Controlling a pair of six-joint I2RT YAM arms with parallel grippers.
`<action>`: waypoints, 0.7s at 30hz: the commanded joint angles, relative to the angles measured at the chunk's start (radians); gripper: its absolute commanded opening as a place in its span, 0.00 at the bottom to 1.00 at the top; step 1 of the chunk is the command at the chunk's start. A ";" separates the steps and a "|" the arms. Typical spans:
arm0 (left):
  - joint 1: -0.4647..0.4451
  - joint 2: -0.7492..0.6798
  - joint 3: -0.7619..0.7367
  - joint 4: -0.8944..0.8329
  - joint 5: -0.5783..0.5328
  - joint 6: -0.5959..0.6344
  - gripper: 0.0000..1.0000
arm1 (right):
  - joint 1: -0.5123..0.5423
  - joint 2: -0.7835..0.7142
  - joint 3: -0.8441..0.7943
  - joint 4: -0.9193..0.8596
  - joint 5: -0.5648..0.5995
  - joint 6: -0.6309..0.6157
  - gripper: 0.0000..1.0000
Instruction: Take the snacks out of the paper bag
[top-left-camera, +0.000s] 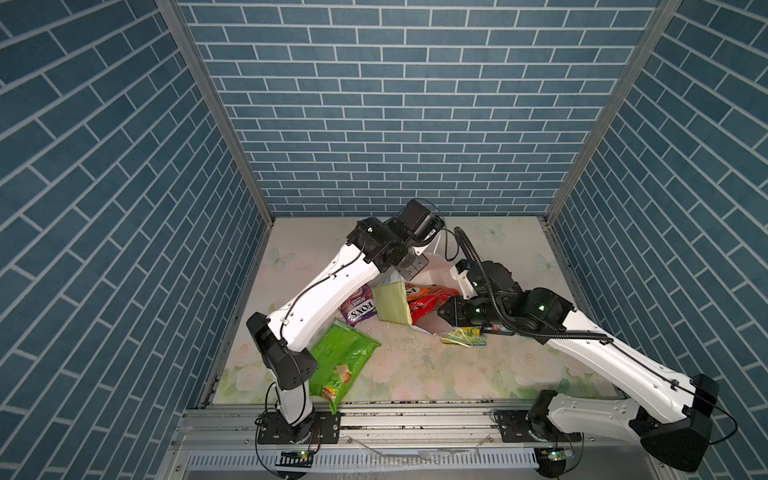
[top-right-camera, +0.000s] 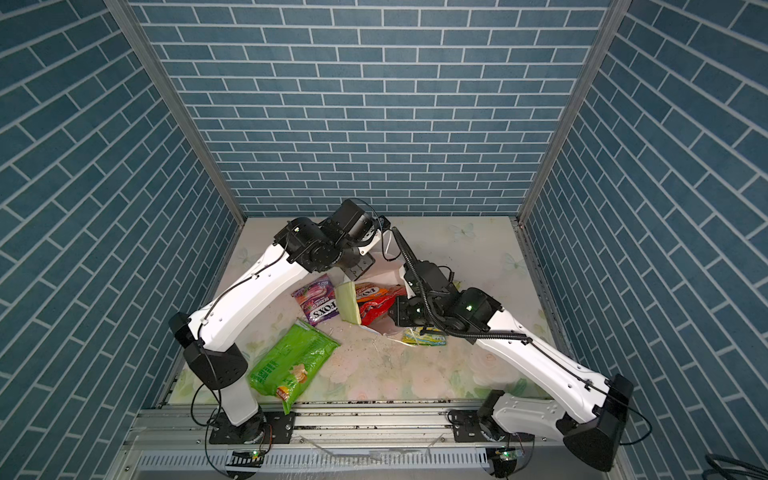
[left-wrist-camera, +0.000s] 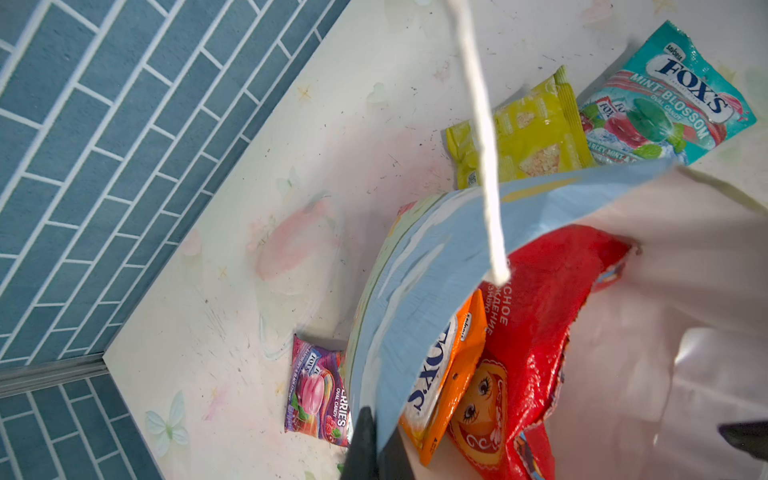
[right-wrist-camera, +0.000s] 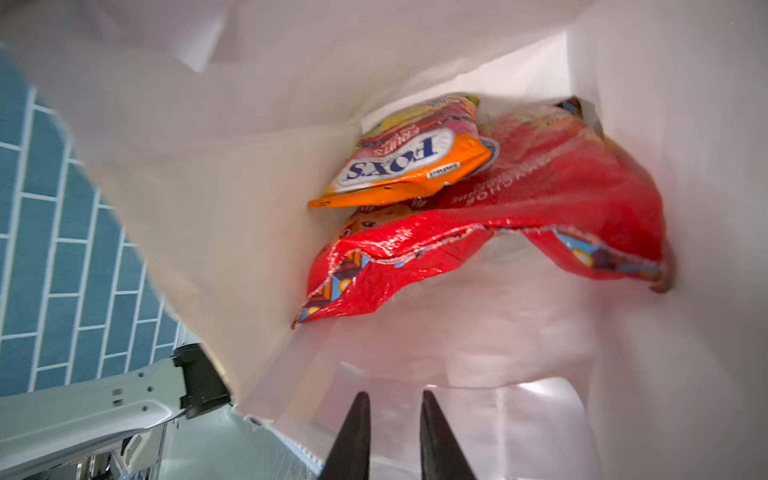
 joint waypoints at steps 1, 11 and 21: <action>-0.022 -0.068 -0.032 0.042 0.010 -0.048 0.00 | 0.014 -0.035 -0.036 0.041 0.079 0.104 0.22; -0.093 -0.117 -0.141 0.081 0.047 -0.116 0.00 | 0.021 -0.114 -0.172 0.083 0.232 0.271 0.22; -0.167 -0.111 -0.172 0.129 0.092 -0.166 0.00 | 0.021 -0.205 -0.262 0.061 0.289 0.350 0.22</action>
